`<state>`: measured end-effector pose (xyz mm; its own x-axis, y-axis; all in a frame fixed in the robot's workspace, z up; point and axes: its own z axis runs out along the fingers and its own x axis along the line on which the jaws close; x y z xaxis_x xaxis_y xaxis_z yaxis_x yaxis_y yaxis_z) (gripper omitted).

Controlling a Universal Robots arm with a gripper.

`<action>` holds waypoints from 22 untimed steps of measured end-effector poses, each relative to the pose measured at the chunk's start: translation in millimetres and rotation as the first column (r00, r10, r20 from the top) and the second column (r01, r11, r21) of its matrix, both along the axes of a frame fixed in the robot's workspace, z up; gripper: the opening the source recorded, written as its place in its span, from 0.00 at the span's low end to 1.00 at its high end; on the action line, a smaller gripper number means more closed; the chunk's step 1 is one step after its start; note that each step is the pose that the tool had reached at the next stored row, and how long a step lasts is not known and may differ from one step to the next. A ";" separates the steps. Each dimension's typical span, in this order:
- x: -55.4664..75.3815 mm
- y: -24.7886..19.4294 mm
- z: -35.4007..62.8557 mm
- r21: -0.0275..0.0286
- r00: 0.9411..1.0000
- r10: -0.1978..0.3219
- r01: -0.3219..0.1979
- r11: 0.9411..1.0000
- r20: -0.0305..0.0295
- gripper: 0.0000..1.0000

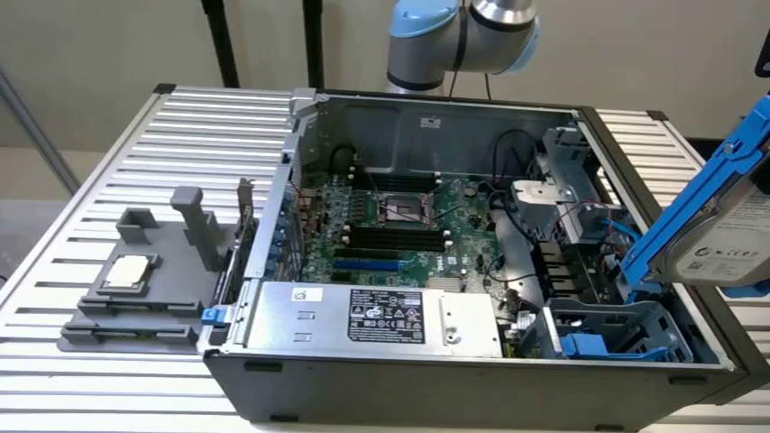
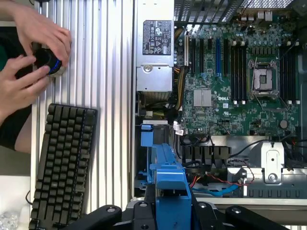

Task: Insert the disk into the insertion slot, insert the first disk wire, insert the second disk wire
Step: 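Insert the disk into the insertion slot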

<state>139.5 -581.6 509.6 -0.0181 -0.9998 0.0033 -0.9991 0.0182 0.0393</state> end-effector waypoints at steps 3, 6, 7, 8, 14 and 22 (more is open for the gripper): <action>0.0 0.0 0.0 0.000 1.000 0.000 0.000 1.000 0.000 0.32; 0.0 0.0 0.0 0.000 1.000 0.000 0.000 1.000 0.000 0.32; 0.0 0.0 0.0 0.000 1.000 0.000 0.000 1.000 0.000 0.32; 0.0 0.0 0.0 0.000 1.000 0.000 0.000 1.000 0.000 0.32; -17.6 -0.1 -4.1 0.001 1.000 0.000 0.000 1.000 0.019 0.32; -37.7 -0.3 -17.2 0.002 1.000 0.000 0.000 1.000 0.029 0.32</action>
